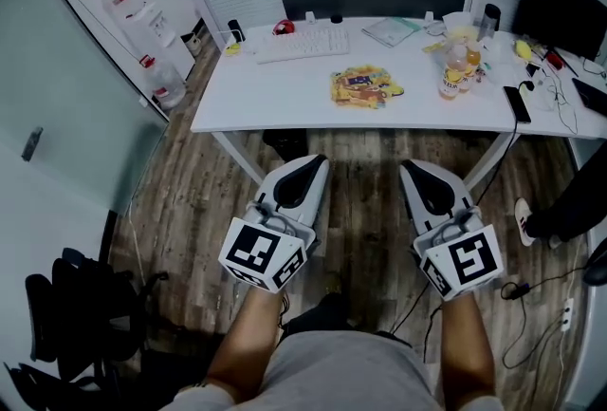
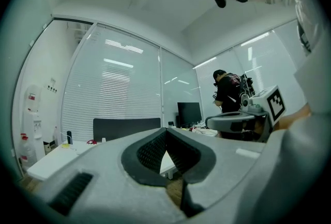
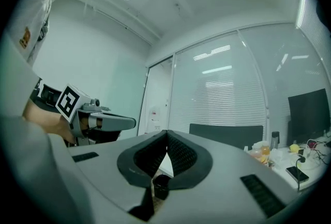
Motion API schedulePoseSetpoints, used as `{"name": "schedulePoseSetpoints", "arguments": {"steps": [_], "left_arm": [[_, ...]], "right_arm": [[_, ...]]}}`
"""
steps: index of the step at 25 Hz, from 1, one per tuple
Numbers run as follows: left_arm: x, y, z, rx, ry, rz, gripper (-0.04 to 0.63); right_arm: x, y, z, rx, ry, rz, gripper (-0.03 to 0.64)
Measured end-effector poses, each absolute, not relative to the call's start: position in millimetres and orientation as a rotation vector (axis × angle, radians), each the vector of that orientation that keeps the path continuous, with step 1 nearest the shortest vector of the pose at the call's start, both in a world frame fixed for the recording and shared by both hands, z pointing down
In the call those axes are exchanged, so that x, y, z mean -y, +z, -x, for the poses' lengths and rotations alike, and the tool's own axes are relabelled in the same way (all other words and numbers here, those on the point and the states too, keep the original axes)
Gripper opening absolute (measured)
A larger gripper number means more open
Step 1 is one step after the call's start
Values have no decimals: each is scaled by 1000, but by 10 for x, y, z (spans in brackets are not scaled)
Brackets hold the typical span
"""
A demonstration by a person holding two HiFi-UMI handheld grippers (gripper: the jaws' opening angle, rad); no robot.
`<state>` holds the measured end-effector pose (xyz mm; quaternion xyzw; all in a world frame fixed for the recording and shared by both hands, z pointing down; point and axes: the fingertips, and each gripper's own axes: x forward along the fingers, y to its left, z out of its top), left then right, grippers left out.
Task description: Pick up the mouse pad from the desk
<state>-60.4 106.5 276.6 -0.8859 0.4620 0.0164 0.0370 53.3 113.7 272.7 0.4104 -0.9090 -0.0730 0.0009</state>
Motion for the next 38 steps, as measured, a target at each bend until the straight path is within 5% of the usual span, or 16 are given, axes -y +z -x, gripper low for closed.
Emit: {"name": "schedulePoseSetpoints", "arguments": {"steps": [21,38], "left_arm": [[274,2867,1348,-1272,50,2800,15],[886,2940,1312,-1256,31,2814,15]], "right_arm": [[137,2881,216,2733,-188,-1394,12],[762,2966,140,2715,-171,-1405,12]]}}
